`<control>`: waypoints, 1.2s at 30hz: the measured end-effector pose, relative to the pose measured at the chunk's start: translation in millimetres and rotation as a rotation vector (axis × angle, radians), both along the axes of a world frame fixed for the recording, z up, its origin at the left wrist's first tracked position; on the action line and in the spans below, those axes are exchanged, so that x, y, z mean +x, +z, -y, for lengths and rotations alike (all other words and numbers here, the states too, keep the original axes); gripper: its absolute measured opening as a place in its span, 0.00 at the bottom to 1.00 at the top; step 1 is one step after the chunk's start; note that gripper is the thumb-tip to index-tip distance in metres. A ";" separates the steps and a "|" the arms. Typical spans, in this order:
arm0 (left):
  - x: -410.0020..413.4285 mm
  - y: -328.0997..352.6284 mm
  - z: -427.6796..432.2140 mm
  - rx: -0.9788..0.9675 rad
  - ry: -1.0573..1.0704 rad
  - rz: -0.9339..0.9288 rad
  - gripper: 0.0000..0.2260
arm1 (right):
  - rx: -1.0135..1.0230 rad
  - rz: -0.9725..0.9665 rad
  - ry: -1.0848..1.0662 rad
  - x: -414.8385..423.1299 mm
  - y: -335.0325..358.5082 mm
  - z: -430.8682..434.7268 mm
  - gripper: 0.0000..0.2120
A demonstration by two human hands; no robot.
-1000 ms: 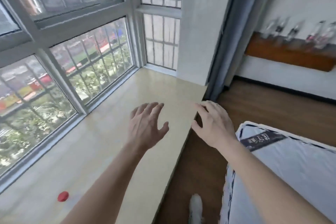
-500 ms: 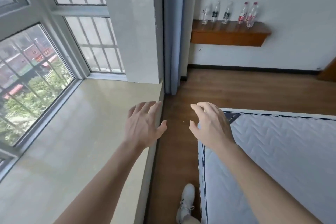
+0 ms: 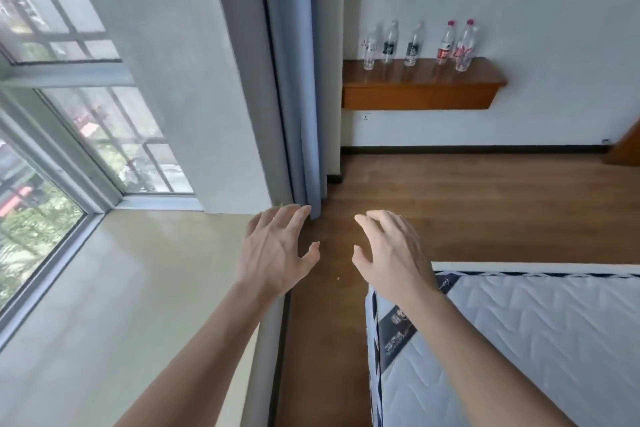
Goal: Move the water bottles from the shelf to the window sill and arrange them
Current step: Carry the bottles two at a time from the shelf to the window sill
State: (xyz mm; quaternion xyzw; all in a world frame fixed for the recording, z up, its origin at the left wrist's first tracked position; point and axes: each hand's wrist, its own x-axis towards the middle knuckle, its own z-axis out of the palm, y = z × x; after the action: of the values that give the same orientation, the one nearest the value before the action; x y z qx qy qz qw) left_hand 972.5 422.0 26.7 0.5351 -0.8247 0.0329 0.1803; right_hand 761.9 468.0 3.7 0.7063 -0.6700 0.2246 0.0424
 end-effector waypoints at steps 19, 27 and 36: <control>-94.6 -12.0 237.8 0.033 -0.101 0.027 0.27 | 0.027 -0.015 -0.145 -88.3 -12.6 205.2 0.20; -122.2 -2.0 391.4 0.027 -0.181 0.018 0.28 | 0.068 -0.028 -0.272 -113.8 -3.6 344.7 0.22; -170.1 0.1 512.4 0.088 -0.273 0.066 0.28 | 0.087 -0.043 -0.365 -145.7 1.5 446.8 0.22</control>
State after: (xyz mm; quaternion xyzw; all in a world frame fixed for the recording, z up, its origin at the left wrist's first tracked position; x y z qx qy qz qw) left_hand 802.4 -90.4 26.8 0.4242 -0.8958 -0.0104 0.1323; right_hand 616.3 21.2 5.2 0.5790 -0.7949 0.1687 0.0662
